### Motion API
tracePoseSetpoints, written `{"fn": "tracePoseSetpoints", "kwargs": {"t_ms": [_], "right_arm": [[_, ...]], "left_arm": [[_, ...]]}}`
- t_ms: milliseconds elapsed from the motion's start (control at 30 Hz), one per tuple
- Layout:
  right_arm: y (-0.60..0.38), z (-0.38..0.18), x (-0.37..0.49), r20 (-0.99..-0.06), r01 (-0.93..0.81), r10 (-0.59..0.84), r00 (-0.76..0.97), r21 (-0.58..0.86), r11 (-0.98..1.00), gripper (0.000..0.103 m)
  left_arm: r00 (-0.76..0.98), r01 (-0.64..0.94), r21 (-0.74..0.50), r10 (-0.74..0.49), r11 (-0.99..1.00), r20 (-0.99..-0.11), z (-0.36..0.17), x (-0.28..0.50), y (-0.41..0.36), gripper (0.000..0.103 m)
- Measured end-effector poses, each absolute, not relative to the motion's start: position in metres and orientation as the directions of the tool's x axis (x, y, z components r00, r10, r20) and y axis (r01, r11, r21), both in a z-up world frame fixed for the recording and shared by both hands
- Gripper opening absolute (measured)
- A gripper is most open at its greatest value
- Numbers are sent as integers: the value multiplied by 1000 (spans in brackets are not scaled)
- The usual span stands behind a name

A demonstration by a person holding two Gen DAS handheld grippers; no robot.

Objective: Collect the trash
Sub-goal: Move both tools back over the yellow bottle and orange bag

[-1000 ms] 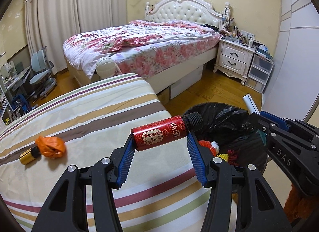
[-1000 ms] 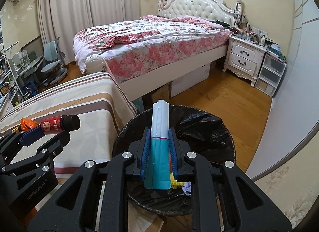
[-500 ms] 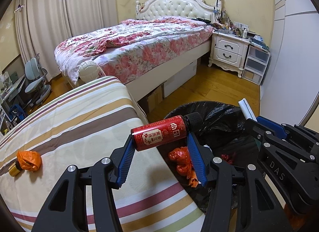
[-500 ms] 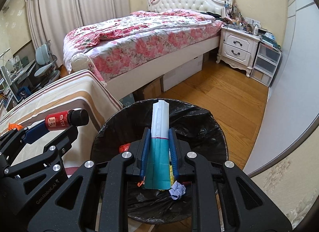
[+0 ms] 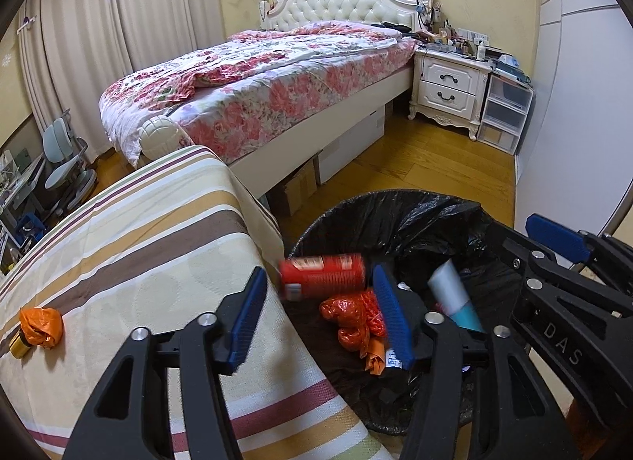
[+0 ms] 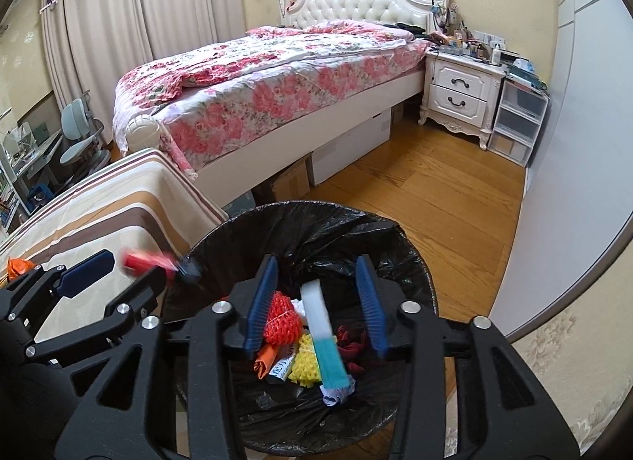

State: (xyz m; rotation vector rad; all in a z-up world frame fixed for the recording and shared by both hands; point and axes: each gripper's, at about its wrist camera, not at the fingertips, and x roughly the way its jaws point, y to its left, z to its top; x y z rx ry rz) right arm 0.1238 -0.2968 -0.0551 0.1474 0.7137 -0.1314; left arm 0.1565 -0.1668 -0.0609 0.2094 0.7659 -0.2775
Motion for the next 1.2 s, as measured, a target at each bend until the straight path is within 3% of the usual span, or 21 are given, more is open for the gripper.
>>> {"fn": "tracePoseSetpoints", "kwargs": {"t_ms": [200, 600, 1200], "right_arm": [[-300, -53, 121, -658, 190, -93, 747, 78, 979, 43], [-290, -48, 112, -652, 195, -101, 752, 74, 978, 66], [-166, -43, 112, -668, -46, 85, 739, 76, 996, 69]], "left_arm": [[700, 315, 99, -161, 944, -696, -60, 153, -166, 71], [726, 237, 108, -102, 966, -680, -49, 137, -125, 73], [737, -54, 136, 131, 989, -663, -42, 107, 37, 75]]}}
